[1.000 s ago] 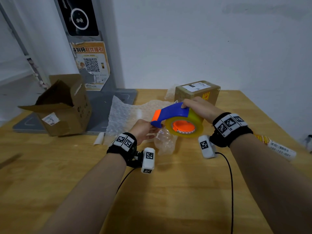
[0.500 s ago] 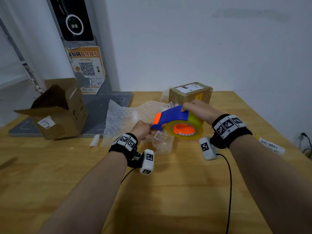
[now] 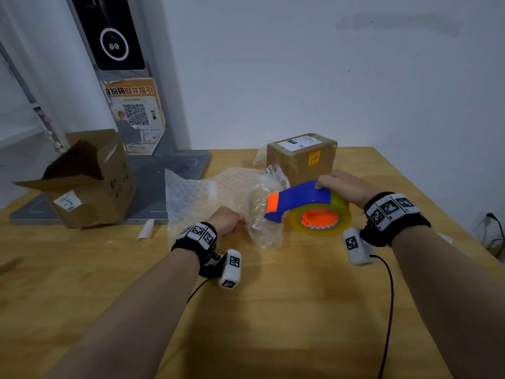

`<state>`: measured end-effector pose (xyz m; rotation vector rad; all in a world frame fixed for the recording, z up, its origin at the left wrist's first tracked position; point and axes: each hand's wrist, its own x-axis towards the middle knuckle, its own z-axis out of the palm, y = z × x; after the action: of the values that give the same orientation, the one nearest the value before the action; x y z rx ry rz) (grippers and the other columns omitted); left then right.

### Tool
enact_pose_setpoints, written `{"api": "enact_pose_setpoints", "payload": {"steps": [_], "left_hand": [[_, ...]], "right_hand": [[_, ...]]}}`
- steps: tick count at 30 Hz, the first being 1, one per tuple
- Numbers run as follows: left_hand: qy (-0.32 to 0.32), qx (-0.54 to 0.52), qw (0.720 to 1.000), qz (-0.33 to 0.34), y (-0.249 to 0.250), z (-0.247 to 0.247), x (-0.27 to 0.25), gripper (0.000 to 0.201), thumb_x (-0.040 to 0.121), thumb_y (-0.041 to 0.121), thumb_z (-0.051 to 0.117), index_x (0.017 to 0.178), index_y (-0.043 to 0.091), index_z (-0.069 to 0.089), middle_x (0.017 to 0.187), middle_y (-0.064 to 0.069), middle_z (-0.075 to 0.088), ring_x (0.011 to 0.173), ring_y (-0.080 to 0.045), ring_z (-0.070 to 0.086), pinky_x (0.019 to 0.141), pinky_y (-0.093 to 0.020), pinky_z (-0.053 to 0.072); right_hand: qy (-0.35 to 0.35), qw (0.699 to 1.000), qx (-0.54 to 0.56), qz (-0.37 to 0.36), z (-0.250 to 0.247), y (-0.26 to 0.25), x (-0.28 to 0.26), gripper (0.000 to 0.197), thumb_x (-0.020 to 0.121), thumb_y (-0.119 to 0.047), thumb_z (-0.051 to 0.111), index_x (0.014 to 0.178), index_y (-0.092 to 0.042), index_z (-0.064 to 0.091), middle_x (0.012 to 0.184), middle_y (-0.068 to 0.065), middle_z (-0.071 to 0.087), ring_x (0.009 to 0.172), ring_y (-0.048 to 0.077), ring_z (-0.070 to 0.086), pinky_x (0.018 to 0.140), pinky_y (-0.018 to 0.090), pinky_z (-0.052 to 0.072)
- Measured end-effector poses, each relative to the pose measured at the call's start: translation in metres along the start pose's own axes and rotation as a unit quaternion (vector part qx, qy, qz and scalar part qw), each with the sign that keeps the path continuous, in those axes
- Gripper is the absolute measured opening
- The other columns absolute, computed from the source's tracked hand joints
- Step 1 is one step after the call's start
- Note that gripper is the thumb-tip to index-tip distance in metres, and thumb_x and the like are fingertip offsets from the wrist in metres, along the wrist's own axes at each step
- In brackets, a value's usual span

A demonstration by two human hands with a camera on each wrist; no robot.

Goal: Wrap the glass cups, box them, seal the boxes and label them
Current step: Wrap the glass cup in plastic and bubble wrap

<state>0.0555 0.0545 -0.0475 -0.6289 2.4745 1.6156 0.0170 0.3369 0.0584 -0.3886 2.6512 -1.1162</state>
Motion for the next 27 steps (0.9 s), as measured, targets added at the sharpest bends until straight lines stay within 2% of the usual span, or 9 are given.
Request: {"api": "enact_pose_setpoints", "payload": {"steps": [2, 5, 8, 14, 19, 22, 24, 26, 27], "left_hand": [[0.002, 0.033, 0.999, 0.006, 0.002, 0.001, 0.003, 0.027, 0.099, 0.015, 0.058, 0.074, 0.008, 0.066, 0.068, -0.006, 0.063, 0.053, -0.017, 0.056, 0.041, -0.014, 0.039], [0.021, 0.041, 0.999, 0.011, -0.001, 0.002, 0.006, 0.024, 0.093, 0.022, 0.067, 0.082, 0.001, 0.074, 0.071, -0.008, 0.068, 0.072, -0.025, 0.064, 0.072, -0.03, 0.055], [0.062, 0.092, 0.994, 0.009, 0.001, 0.008, 0.007, 0.028, 0.091, 0.029, 0.069, 0.085, 0.002, 0.074, 0.074, -0.005, 0.071, 0.075, -0.022, 0.066, 0.065, -0.026, 0.048], [0.12, 0.207, 0.971, 0.0, 0.009, 0.018, 0.005, 0.036, 0.09, 0.046, 0.068, 0.094, 0.01, 0.061, 0.097, -0.009, 0.067, 0.096, -0.032, 0.065, 0.076, -0.033, 0.049], [0.102, 0.198, 0.975, 0.013, 0.008, 0.017, 0.01, 0.035, 0.094, 0.042, 0.066, 0.097, 0.008, 0.059, 0.102, -0.011, 0.068, 0.089, -0.03, 0.061, 0.075, -0.033, 0.047], [0.097, 0.196, 0.976, 0.016, 0.006, 0.009, 0.008, 0.047, 0.093, 0.042, 0.069, 0.121, 0.006, 0.059, 0.112, -0.01, 0.063, 0.106, -0.031, 0.062, 0.083, -0.032, 0.047], [0.121, 0.125, 0.983, 0.051, 0.007, 0.006, 0.006, 0.048, 0.092, 0.03, 0.073, 0.131, 0.008, 0.056, 0.127, -0.01, 0.062, 0.115, -0.029, 0.062, 0.094, -0.033, 0.05], [0.118, 0.051, 0.987, 0.094, 0.013, 0.008, 0.001, 0.028, 0.093, 0.014, 0.071, 0.12, 0.01, 0.066, 0.119, -0.008, 0.068, 0.108, -0.022, 0.063, 0.091, -0.03, 0.051], [0.084, 0.032, 0.991, 0.099, 0.018, 0.01, -0.003, 0.019, 0.093, 0.01, 0.068, 0.112, 0.011, 0.071, 0.109, -0.007, 0.071, 0.102, -0.02, 0.063, 0.085, -0.029, 0.051]], "right_hand": [[-0.012, 1.0, 0.017, 0.0, 0.004, 0.013, 0.002, 0.036, 0.07, -0.05, 0.059, 0.064, -0.022, 0.037, 0.07, 0.002, 0.034, 0.069, 0.023, 0.034, 0.07, 0.039, 0.023], [-0.016, 0.999, 0.029, -0.005, 0.009, 0.027, 0.005, 0.043, 0.097, -0.023, 0.056, 0.059, -0.021, 0.035, 0.049, -0.013, 0.033, 0.051, 0.01, 0.034, 0.062, 0.033, 0.023], [-0.017, 1.0, 0.02, -0.005, 0.012, 0.032, 0.01, 0.044, 0.1, -0.018, 0.052, 0.059, -0.021, 0.036, 0.047, -0.013, 0.035, 0.053, 0.011, 0.035, 0.062, 0.034, 0.024], [-0.019, 0.999, 0.023, -0.018, 0.019, 0.03, 0.016, 0.043, 0.1, -0.02, 0.051, 0.059, -0.021, 0.038, 0.051, -0.011, 0.037, 0.051, 0.01, 0.037, 0.064, 0.034, 0.026], [-0.016, 1.0, 0.019, -0.011, 0.021, 0.029, 0.018, 0.043, 0.101, -0.02, 0.051, 0.06, -0.021, 0.037, 0.05, -0.012, 0.035, 0.049, 0.01, 0.035, 0.062, 0.033, 0.024], [-0.007, 1.0, 0.015, -0.003, 0.019, 0.032, 0.018, 0.044, 0.1, -0.022, 0.052, 0.058, -0.022, 0.037, 0.047, -0.013, 0.034, 0.054, 0.014, 0.034, 0.063, 0.035, 0.024], [-0.001, 1.0, 0.014, 0.002, 0.018, 0.033, 0.017, 0.045, 0.1, -0.022, 0.053, 0.058, -0.022, 0.037, 0.05, -0.011, 0.035, 0.056, 0.016, 0.034, 0.063, 0.035, 0.024], [-0.001, 1.0, 0.015, 0.002, 0.018, 0.032, 0.017, 0.044, 0.099, -0.023, 0.053, 0.058, -0.021, 0.037, 0.053, -0.008, 0.035, 0.058, 0.018, 0.035, 0.065, 0.036, 0.024], [-0.002, 1.0, 0.014, -0.001, 0.019, 0.032, 0.016, 0.044, 0.099, -0.024, 0.054, 0.058, -0.021, 0.038, 0.052, -0.008, 0.036, 0.058, 0.018, 0.036, 0.066, 0.036, 0.025]]}}
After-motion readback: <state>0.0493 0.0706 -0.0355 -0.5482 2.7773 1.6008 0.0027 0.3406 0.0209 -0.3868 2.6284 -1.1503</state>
